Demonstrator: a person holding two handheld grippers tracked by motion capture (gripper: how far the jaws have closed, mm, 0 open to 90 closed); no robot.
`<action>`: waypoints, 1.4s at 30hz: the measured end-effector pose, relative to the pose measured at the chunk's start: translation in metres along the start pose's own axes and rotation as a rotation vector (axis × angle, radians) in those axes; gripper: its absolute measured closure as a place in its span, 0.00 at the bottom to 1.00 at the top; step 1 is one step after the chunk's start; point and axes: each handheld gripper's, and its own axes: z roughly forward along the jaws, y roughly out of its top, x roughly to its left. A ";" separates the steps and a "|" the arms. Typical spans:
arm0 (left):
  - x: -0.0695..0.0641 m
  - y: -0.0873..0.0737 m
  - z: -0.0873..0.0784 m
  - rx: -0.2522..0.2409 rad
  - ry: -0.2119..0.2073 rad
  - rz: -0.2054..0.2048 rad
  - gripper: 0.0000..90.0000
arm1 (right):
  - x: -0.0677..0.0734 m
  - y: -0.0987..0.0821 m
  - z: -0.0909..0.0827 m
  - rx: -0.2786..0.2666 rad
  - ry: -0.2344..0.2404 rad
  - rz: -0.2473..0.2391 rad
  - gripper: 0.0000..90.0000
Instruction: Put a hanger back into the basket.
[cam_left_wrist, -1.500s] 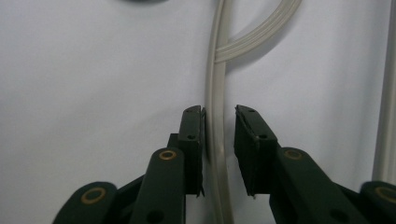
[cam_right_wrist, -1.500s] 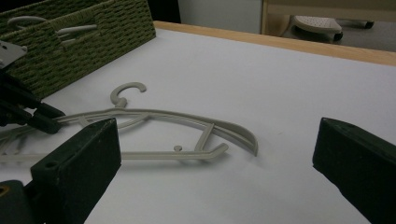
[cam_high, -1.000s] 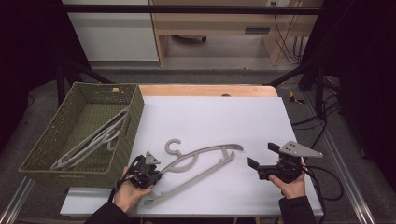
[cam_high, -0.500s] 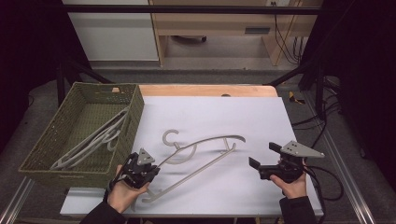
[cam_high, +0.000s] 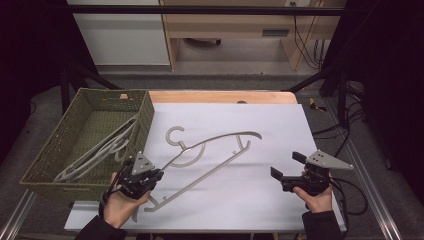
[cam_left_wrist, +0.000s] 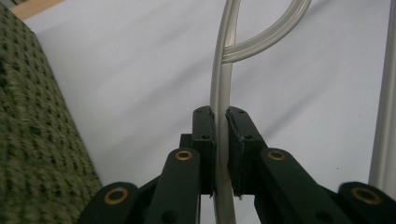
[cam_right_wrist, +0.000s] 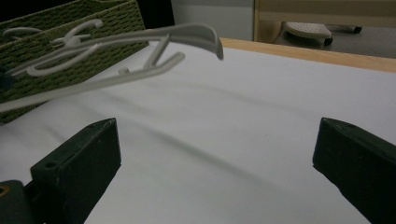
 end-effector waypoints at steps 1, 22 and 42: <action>0.001 0.001 -0.003 -0.012 0.003 -0.006 0.91 | 0.000 0.000 0.000 0.000 0.000 0.000 0.01; 0.041 0.026 -0.055 -0.101 0.102 0.023 0.91 | 0.000 0.000 0.003 0.010 -0.019 -0.008 0.00; 0.107 0.036 -0.082 -0.091 0.223 0.011 0.91 | -0.001 -0.001 0.004 0.014 -0.020 -0.009 0.00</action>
